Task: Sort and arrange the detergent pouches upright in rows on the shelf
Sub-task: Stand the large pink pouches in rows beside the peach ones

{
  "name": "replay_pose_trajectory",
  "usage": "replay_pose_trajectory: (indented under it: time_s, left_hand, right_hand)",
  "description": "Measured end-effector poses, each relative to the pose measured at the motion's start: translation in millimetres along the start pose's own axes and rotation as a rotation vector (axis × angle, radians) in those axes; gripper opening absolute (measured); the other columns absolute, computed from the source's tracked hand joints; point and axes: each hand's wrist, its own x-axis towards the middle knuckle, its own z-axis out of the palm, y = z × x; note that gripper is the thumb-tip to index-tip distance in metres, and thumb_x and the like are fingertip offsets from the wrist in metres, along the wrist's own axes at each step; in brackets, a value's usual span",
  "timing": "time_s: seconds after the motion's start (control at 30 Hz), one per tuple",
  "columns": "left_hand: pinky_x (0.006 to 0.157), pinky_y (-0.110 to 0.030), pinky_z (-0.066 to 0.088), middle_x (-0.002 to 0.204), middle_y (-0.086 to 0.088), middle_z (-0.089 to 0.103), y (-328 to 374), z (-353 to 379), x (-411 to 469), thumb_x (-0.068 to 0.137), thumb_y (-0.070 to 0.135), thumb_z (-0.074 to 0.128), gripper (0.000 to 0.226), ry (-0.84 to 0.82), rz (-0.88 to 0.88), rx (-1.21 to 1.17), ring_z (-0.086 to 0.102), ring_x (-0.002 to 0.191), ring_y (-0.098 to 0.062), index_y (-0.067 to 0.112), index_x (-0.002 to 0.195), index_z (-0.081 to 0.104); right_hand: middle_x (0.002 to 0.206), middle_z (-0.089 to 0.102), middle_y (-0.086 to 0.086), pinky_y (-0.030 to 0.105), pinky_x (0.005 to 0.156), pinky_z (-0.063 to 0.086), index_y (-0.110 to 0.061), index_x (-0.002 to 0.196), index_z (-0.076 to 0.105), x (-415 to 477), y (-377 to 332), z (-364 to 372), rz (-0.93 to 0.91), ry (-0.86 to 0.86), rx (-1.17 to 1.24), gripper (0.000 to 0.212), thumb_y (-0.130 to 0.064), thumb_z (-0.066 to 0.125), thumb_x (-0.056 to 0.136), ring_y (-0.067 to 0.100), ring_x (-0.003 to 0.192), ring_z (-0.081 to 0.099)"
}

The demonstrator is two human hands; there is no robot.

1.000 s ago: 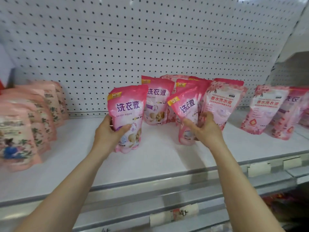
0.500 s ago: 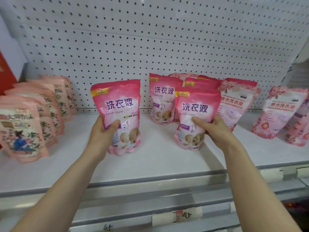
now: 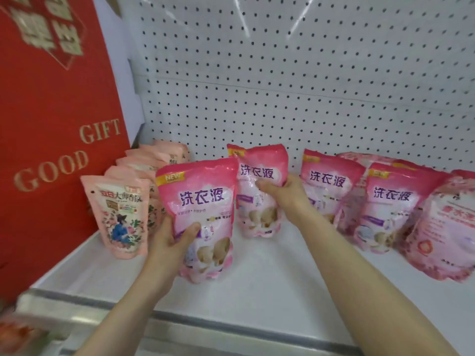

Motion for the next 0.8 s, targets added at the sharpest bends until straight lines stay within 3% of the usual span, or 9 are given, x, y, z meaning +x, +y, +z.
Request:
replay_pose_trajectory:
  time_s: [0.1,0.2,0.33,0.47,0.53,0.6,0.67,0.73,0.8]
  left_hand:
    - [0.093,-0.039,0.052,0.118,0.001,0.068,-1,-6,3,0.088,0.016,0.067,0.038,-0.005,0.009,0.036,0.065,0.110,-0.018,0.025,0.123,0.056]
    - [0.097,-0.046,0.050,0.120,0.001,0.067,-2,-7,7,0.076,0.033,0.068,0.050,-0.007,0.027,0.056,0.064,0.111,-0.019,0.028,0.124,0.056]
    - [0.097,-0.048,0.049,0.120,0.004,0.066,-2,-5,11,0.072,0.048,0.067,0.050,-0.011,0.024,0.092,0.062,0.113,-0.019,0.037,0.119,0.056]
    - [0.092,-0.044,0.053,0.112,0.006,0.070,-3,0,14,0.079,0.034,0.069,0.040,-0.012,0.030,0.099,0.066,0.105,-0.012,0.028,0.117,0.057]
    - [0.091,-0.038,0.055,0.108,0.012,0.070,-3,3,15,0.088,0.018,0.066,0.030,-0.005,0.031,0.097,0.067,0.101,-0.008,0.026,0.115,0.057]
    - [0.089,-0.032,0.055,0.106,0.017,0.070,-1,6,15,0.089,0.009,0.063,0.031,0.003,0.030,0.102,0.066,0.099,-0.005,0.026,0.114,0.056]
    - [0.088,-0.029,0.054,0.106,0.017,0.070,1,8,15,0.089,0.008,0.062,0.032,-0.001,0.028,0.100,0.066,0.100,-0.005,0.026,0.115,0.056]
    - [0.085,-0.027,0.055,0.104,0.016,0.071,2,8,15,0.089,0.008,0.061,0.030,-0.014,0.024,0.100,0.067,0.099,-0.006,0.026,0.113,0.057]
    - [0.083,-0.027,0.056,0.104,0.017,0.072,3,7,15,0.089,0.009,0.061,0.030,-0.041,0.012,0.091,0.068,0.098,-0.006,0.029,0.112,0.057]
  right_hand:
    - [0.085,0.077,0.004,0.037,0.077,0.062,-0.006,0.102,0.069,36,7,36,0.060,-0.018,0.063,0.020,-0.006,0.075,0.084,0.020,0.079,0.075]
    - [0.072,0.075,-0.003,0.026,0.063,0.060,-0.011,0.090,0.067,64,14,59,0.103,-0.034,0.120,0.011,-0.002,0.070,0.085,0.011,0.067,0.073]
    - [0.066,0.070,-0.006,0.036,0.069,0.057,-0.015,0.084,0.067,84,18,71,0.133,-0.023,0.108,0.010,-0.007,0.072,0.085,0.015,0.065,0.069]
    - [0.091,0.075,-0.006,0.024,0.072,0.058,-0.019,0.103,0.070,91,3,61,-0.020,0.010,0.145,0.018,-0.020,0.075,0.086,0.008,0.082,0.072]
    - [0.088,0.073,-0.003,0.019,0.063,0.057,-0.011,0.107,0.069,90,-9,58,-0.040,0.020,0.206,0.017,-0.015,0.068,0.091,0.003,0.072,0.071]
    - [0.084,0.073,0.001,0.024,0.059,0.059,-0.007,0.107,0.069,89,-15,59,0.023,0.028,0.286,0.015,-0.013,0.064,0.094,0.009,0.066,0.071]
    - [0.083,0.073,0.003,0.030,0.064,0.060,-0.007,0.107,0.069,89,-16,58,0.075,0.012,0.295,0.015,-0.015,0.064,0.094,0.016,0.071,0.070]
    - [0.090,0.072,0.000,0.033,0.071,0.059,-0.011,0.111,0.068,89,-20,55,0.032,0.035,0.171,0.019,-0.018,0.065,0.094,0.016,0.081,0.069]
    - [0.098,0.068,-0.010,0.028,0.082,0.052,-0.021,0.115,0.065,82,-33,48,-0.132,0.151,-0.071,0.023,-0.028,0.065,0.093,0.006,0.091,0.065]
